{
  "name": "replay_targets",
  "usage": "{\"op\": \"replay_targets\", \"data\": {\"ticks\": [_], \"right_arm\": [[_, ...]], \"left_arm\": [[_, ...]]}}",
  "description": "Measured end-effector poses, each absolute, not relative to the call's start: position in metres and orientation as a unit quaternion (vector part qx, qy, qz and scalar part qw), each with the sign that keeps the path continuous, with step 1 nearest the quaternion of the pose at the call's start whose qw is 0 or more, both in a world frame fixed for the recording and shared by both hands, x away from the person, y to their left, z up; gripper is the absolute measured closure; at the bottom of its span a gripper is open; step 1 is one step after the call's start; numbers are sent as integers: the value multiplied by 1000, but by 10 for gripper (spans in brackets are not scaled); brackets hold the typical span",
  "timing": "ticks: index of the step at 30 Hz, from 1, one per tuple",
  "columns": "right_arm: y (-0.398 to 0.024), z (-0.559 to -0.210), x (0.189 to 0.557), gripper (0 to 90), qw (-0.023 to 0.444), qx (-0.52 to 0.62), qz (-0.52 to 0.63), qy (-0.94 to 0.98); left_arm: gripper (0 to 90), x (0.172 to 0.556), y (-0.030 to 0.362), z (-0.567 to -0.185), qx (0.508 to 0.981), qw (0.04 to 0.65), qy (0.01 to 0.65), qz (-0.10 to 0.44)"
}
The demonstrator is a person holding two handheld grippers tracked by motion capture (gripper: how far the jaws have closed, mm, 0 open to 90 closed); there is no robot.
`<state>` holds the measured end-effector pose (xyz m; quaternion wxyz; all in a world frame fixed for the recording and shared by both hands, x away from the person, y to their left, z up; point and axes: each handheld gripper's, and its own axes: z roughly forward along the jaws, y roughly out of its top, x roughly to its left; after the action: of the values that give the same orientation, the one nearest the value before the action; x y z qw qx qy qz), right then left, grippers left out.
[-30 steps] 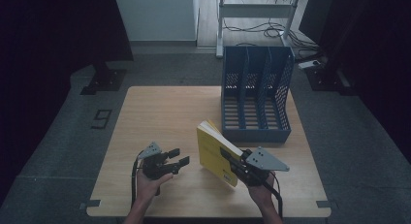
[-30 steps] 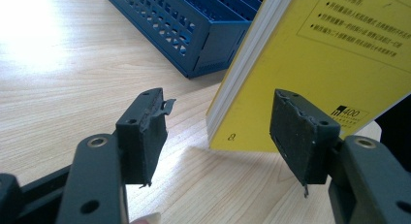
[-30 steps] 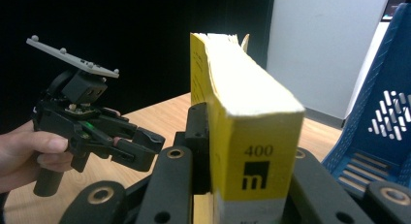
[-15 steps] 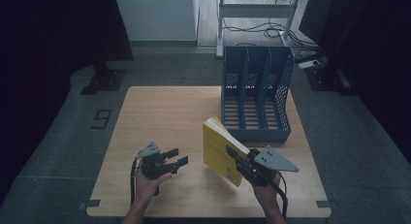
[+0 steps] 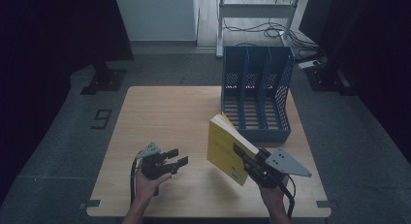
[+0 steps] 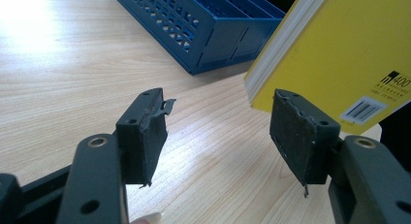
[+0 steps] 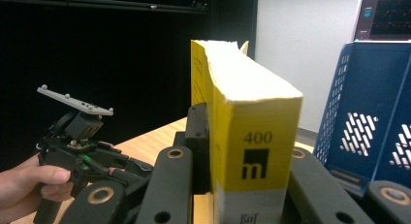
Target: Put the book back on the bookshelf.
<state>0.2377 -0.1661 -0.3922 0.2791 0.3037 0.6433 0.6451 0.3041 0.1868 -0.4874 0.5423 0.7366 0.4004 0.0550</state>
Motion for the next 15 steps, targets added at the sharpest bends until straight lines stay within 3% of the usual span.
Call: {"op": "replay_targets", "data": {"ticks": [15], "right_arm": [[-175, -388, 235, 744, 292, 312, 647, 631]], "left_arm": [[377, 305, 187, -490, 739, 536, 405, 51]]}}
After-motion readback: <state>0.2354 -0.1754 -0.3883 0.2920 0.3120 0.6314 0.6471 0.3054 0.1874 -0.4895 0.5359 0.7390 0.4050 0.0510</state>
